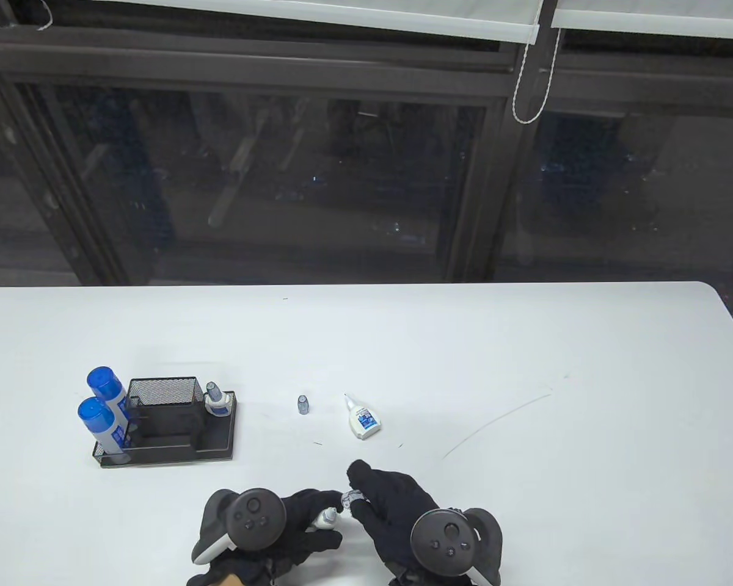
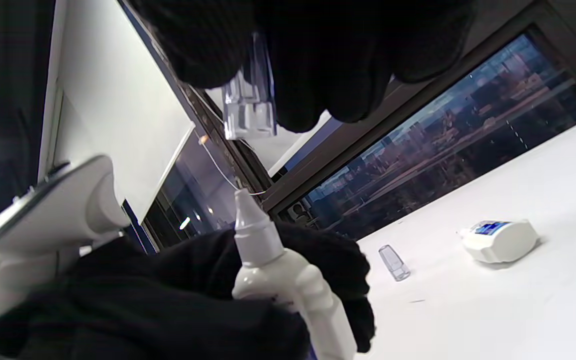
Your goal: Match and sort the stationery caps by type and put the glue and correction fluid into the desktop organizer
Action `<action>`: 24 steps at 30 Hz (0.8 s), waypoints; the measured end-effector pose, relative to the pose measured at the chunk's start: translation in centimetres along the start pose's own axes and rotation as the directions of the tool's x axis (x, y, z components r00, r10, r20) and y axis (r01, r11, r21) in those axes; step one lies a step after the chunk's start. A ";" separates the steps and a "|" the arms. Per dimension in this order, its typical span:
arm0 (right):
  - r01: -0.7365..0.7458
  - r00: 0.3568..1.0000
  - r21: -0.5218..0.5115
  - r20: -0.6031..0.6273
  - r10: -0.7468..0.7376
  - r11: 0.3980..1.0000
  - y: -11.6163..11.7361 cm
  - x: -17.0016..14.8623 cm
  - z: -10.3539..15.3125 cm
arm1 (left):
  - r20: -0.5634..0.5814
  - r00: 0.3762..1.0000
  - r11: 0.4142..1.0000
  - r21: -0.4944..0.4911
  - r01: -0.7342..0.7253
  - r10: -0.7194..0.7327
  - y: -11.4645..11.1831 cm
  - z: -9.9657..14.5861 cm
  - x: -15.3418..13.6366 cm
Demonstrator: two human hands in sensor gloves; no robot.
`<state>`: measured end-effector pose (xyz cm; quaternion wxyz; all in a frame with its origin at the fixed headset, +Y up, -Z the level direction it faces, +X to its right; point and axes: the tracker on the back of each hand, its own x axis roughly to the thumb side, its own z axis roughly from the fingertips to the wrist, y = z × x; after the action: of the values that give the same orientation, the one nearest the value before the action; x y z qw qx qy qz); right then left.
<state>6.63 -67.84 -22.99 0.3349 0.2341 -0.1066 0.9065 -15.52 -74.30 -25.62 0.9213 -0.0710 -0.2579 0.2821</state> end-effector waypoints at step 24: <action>-0.159 0.986 0.023 0.048 0.158 0.987 1.6 1.7 0.5 | 0.023 1.000 0.998 0.068 0.002 -0.003 0.0 0.2 1.0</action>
<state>4.66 -68.24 -21.77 0.2558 0.2499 -0.1202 0.9261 -14.93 -73.74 -25.07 0.9206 -0.0359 -0.2587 0.2903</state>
